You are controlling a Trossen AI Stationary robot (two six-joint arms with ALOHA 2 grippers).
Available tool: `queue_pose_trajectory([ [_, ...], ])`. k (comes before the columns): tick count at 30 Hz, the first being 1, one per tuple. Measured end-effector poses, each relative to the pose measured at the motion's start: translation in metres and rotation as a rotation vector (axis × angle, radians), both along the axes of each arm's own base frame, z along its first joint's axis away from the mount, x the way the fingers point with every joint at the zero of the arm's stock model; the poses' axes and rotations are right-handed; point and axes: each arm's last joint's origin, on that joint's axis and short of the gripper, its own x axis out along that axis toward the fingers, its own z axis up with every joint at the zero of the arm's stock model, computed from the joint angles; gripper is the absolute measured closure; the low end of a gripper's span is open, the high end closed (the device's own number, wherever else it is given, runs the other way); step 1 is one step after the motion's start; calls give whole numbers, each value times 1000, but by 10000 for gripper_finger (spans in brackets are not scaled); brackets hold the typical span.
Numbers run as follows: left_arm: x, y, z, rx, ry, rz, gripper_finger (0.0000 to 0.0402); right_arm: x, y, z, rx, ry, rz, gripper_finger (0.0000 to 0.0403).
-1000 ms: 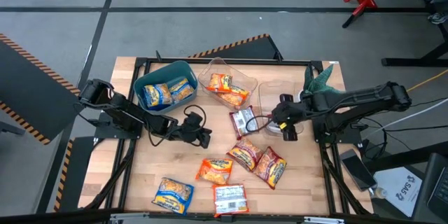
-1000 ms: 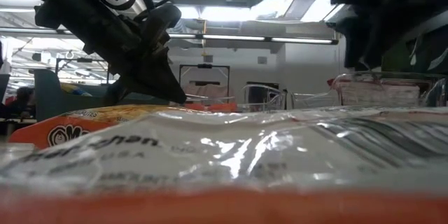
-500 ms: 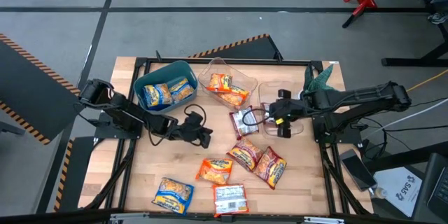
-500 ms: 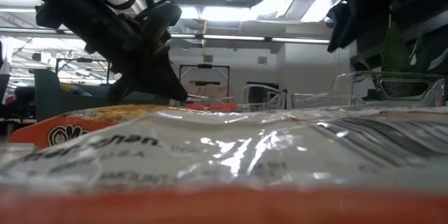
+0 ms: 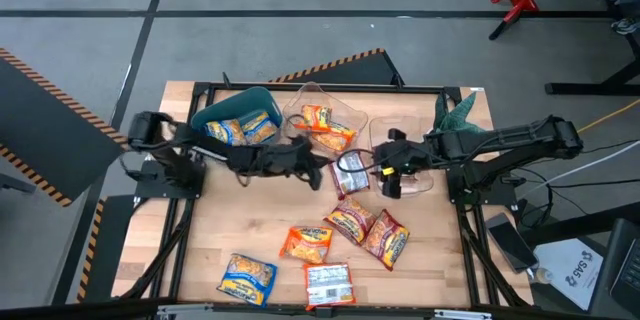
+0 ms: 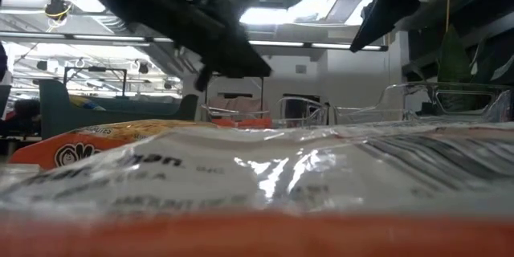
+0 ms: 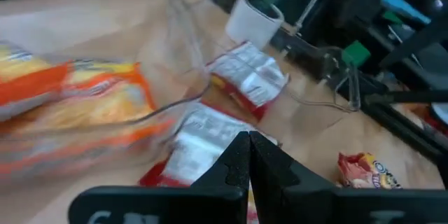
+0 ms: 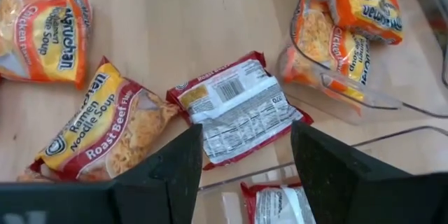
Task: Sort Maruchan noodles
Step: Put the red noodle pack into the right transparent bin
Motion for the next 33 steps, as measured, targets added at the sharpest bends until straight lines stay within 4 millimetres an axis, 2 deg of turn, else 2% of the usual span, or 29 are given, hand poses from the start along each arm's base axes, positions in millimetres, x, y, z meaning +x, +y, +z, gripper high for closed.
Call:
queue_pose_trajectory([
  [2,15,1,-7,13,24,-29,401,0,0,0,3,-1,-18,203],
  [9,43,-5,-42,15,124,-59,401,0,-1,0,19,-5,-63,203],
  [13,45,-6,-61,-18,170,-45,401,0,-1,0,34,-9,-80,203],
  [24,39,-10,-88,-101,324,-63,401,1,-2,1,32,-32,-134,203],
  [30,37,-21,-88,-106,342,-73,402,5,-2,-2,61,-48,-192,203],
  [33,37,-37,-73,-83,271,-127,402,7,-1,-6,63,-32,-198,203],
])
